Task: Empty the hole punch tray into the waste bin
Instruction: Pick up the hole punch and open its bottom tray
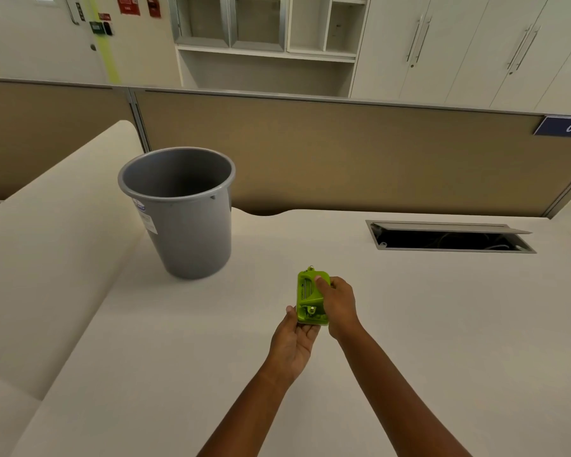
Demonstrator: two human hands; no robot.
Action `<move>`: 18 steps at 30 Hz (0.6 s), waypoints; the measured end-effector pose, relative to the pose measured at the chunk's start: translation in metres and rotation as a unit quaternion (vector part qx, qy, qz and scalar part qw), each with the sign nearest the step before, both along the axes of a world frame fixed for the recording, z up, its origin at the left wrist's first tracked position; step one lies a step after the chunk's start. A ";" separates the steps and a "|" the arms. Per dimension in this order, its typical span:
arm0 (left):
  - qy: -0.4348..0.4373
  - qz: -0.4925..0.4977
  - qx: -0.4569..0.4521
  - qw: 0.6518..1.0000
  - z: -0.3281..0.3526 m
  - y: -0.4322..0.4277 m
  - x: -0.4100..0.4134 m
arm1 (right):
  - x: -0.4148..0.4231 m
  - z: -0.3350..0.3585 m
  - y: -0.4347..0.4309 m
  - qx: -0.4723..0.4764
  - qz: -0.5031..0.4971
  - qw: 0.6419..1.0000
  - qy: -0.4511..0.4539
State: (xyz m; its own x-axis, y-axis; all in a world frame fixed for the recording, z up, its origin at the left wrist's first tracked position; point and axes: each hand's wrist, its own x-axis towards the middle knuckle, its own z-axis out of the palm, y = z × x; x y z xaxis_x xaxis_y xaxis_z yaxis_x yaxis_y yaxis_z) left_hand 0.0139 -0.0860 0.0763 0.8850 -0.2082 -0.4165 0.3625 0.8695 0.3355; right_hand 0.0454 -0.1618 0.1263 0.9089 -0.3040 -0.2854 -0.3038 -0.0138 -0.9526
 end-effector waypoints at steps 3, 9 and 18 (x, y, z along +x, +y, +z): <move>0.002 0.003 0.005 1.000 0.000 0.001 0.000 | 0.000 0.003 -0.001 0.017 0.004 1.000 0.010; -0.005 -0.012 -0.002 1.000 0.002 0.004 0.000 | -0.001 0.005 -0.003 0.009 0.016 1.000 0.008; -0.023 -0.059 0.024 0.998 -0.001 0.017 0.012 | -0.014 0.004 0.008 -0.035 0.093 0.995 0.023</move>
State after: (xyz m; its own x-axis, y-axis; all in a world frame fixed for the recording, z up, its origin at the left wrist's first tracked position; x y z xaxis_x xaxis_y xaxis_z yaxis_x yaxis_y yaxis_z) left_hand 0.0258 -0.0685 0.0754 0.8744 -0.2925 -0.3873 0.4437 0.8050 0.3938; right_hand 0.0310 -0.1540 0.1306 0.9378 -0.1520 -0.3122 -0.3332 -0.1403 -0.9324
